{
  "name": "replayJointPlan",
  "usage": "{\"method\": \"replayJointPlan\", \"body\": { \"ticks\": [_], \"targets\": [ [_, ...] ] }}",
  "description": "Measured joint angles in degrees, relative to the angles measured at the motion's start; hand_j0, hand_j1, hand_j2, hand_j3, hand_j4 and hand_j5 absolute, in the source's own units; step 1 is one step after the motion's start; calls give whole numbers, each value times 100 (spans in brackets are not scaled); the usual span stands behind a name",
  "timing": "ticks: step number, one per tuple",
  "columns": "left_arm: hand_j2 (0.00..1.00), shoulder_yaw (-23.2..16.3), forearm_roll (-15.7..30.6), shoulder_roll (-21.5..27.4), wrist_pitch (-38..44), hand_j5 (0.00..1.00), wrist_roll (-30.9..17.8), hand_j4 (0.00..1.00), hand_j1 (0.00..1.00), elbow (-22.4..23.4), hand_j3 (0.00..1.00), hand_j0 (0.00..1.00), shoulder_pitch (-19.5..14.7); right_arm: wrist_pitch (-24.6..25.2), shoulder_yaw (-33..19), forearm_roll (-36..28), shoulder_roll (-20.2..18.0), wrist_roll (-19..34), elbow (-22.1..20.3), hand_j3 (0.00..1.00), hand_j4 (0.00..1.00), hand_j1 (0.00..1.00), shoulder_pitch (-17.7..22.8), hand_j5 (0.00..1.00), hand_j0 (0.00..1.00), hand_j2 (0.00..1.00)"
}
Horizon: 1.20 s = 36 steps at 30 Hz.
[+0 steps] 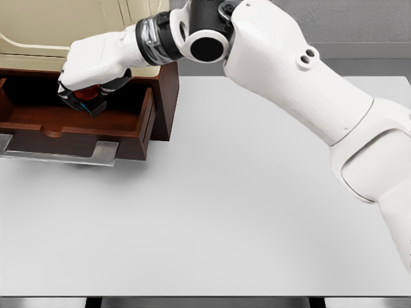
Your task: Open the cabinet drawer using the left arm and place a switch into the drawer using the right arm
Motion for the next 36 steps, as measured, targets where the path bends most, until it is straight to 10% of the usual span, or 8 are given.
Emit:
{"method": "replayJointPlan", "body": {
  "ticks": [4,7,19,25,29,32,36],
  "targets": [
    [100,0,-7,-4,-5,100,0,100,100,-6,100,100,0,2,3,78,34,-1,90,60,60,60,-18,60,60,60],
    [100,0,-35,-12,-25,100,0,100,100,-13,100,100,0,2,-10,197,41,-1,157,99,99,99,-70,99,99,99],
    [100,-42,-77,-31,-127,100,0,100,100,-31,100,100,0,0,-217,442,-90,0,-132,100,100,100,-26,100,100,100],
    [100,-16,-166,-278,-589,100,0,100,100,-215,100,100,14,0,-879,-451,-1977,0,-1681,100,100,100,553,100,100,100],
    [100,-28,-348,-567,-831,100,0,100,100,-242,100,100,111,6,-1275,-935,-3981,-3,-2421,100,100,100,1841,100,100,100],
    [100,-27,-525,-883,-894,100,1,100,100,-246,100,100,114,-8,-1743,-1003,-4854,2,-2420,100,100,100,2505,100,100,100],
    [100,-27,-653,-1452,-877,100,1,100,100,-246,100,100,290,-1,-1984,-998,-5123,0,-2044,100,100,100,2628,100,100,100]
  ]
}}
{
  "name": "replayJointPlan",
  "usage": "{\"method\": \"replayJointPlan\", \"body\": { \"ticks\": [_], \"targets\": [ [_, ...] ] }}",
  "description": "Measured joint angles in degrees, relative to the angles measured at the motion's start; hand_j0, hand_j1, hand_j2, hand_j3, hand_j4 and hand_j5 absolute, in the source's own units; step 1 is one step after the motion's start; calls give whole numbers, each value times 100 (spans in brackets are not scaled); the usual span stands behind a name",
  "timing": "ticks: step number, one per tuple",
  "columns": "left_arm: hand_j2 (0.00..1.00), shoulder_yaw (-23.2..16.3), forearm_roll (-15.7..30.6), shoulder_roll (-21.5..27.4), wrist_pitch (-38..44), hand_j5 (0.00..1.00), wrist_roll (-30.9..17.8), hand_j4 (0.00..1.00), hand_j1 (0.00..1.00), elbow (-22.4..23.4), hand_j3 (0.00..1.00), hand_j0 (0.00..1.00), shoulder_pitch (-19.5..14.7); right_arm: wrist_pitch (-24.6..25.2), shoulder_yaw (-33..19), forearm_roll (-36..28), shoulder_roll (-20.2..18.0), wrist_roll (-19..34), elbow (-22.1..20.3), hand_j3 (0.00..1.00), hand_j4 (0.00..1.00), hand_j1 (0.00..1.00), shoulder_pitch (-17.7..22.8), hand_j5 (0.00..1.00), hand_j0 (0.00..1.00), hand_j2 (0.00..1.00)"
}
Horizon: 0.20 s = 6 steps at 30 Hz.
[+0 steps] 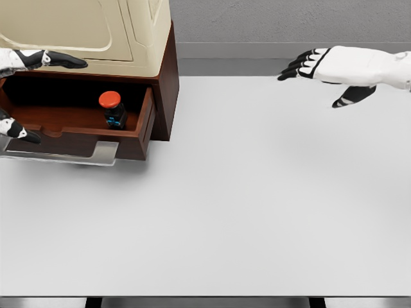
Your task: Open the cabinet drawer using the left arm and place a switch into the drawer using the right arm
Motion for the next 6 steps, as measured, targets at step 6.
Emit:
{"method": "replayJointPlan", "body": {
  "ticks": [6],
  "targets": [
    [100,-9,-113,-416,-7,100,-1,100,100,-4,100,100,229,2,-11,164,189,-1,228,100,100,100,132,100,100,100]
  ]
}}
